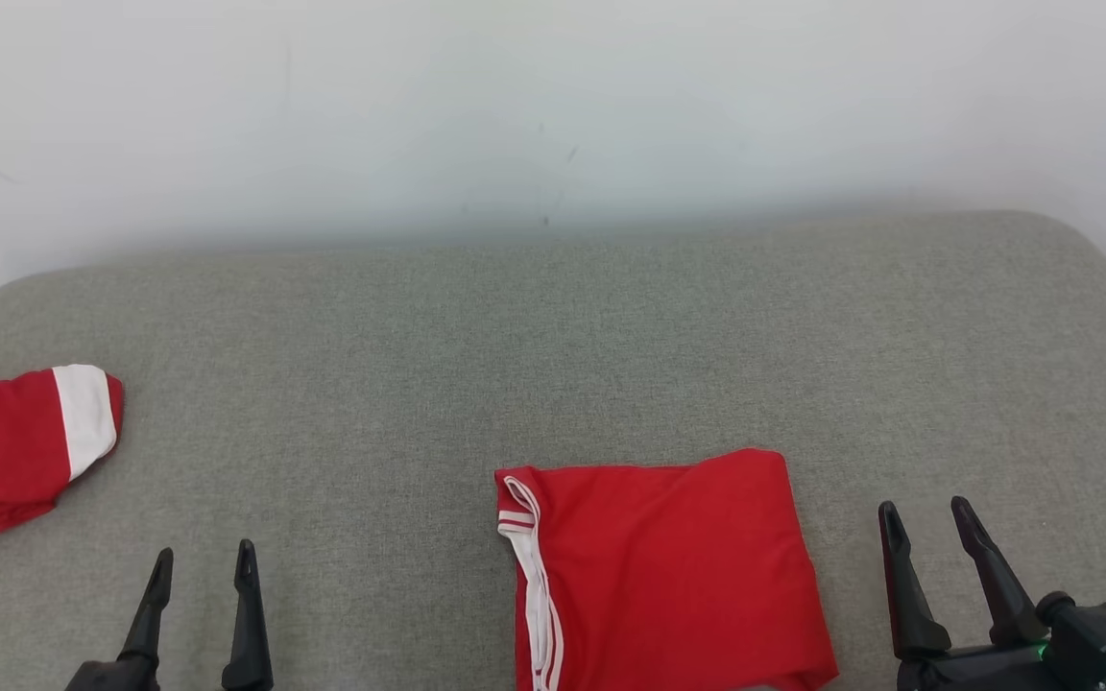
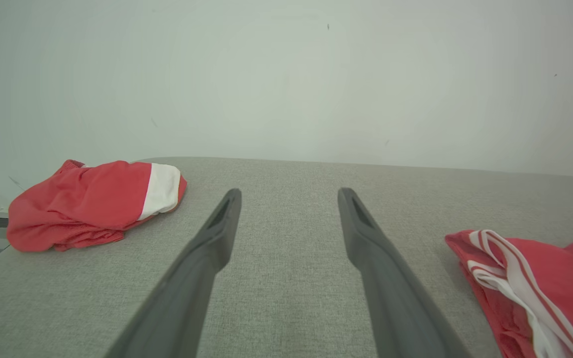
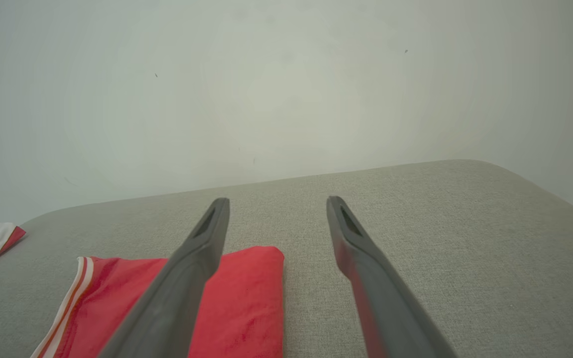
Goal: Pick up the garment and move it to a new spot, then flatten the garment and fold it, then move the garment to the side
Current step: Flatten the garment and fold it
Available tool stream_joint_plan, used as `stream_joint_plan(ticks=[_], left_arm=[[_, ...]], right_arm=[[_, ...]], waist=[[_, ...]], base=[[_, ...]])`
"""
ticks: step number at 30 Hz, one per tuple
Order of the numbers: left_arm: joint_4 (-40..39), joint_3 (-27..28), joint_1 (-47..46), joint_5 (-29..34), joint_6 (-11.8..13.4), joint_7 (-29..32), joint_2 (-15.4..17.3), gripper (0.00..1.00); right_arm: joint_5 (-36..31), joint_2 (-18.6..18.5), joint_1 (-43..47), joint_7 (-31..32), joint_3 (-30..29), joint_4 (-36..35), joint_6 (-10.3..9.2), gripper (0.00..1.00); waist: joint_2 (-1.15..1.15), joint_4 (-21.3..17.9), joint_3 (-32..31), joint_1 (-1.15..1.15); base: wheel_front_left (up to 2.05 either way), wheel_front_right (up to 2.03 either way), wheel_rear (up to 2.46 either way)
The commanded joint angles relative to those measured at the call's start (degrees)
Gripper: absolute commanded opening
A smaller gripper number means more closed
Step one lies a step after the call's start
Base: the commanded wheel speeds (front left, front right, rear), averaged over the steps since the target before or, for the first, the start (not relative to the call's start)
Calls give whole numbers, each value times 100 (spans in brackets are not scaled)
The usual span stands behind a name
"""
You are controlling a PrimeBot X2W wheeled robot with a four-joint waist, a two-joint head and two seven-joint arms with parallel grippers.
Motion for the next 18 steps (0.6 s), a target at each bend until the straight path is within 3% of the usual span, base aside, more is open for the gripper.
stream_joint_plan(ticks=[1,18], left_arm=[[-35,15,76,14,34,-17,6,100],[-440,-41,588,-96,-26,-17,165,100]], right_arm=[[-28,13,54,1,-25,-38,-14,100],[-105,63,358,82,-308,-141,-14,100]], waist=[[0,-10,-26,0],[0,100,-124,0]], base=[[0,0,0],[0,0,0]])
